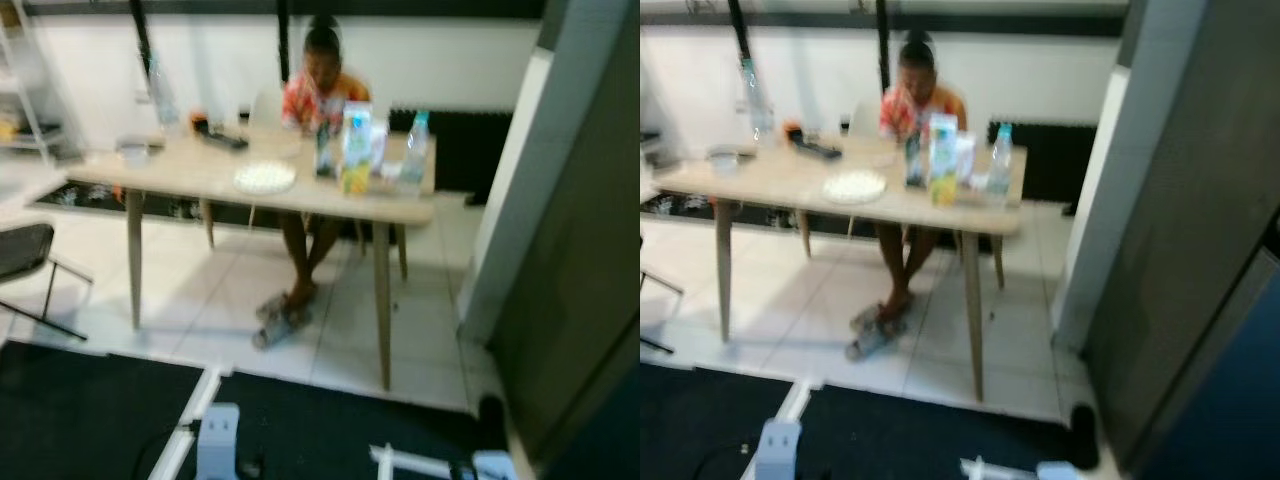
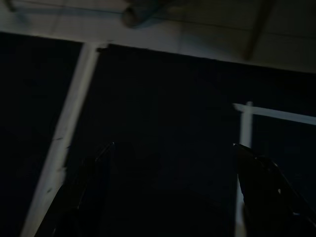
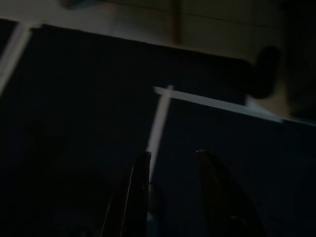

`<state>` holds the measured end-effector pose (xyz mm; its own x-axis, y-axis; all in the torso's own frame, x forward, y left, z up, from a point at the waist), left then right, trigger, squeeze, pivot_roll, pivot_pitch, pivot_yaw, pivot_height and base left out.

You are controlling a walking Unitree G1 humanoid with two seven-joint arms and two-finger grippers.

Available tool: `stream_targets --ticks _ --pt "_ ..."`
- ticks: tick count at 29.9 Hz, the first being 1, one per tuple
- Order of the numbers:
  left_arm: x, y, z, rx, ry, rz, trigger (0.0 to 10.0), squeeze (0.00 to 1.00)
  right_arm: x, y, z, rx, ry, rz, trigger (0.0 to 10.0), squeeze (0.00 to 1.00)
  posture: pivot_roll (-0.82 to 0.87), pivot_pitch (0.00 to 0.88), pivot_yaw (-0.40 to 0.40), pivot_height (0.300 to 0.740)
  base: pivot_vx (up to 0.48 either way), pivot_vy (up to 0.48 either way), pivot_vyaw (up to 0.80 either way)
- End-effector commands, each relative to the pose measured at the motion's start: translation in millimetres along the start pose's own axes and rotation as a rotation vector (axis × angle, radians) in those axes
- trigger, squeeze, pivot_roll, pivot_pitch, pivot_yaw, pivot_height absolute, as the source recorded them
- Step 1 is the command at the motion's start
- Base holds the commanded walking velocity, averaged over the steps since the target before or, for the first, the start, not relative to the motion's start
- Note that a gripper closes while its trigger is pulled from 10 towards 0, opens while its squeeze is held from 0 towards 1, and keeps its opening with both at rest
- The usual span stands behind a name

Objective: Restocking fridge

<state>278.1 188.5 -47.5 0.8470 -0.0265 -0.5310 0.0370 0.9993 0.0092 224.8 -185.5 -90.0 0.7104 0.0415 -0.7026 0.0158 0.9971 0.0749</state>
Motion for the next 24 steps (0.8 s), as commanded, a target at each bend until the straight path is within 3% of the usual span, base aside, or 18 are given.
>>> stream_targets --ticks 1,24 --pt "-2.5 3.1 -6.5 0.013 0.019 0.006 10.0 0.0 0.3 0.6 1.0 0.005 -0.004 -0.003 10.0 0.0 -0.06 0.073 0.051 0.74 0.27 0.0 0.0" --pt "-3.4 3.6 -8.4 0.01 0.023 0.005 10.0 0.0 -0.2 0.0 1.1 0.002 -0.013 -0.002 10.0 0.0 -0.06 0.074 0.05 0.74 0.317 0.0 0.0"
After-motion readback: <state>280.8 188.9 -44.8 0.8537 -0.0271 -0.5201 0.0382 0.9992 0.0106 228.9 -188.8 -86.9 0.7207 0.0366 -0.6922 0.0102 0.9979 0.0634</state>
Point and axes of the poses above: a point about 5 cm out from each wrist's last joint towards the gripper, its own x axis pointing out of the wrist towards the gripper, its own z axis along the axis of the wrist's last joint, y = z × x, the point moved 3 cm from there along x, pointing out of the wrist towards the gripper, and after that the axes turned 1 degree about x, right-handed, at the moved point
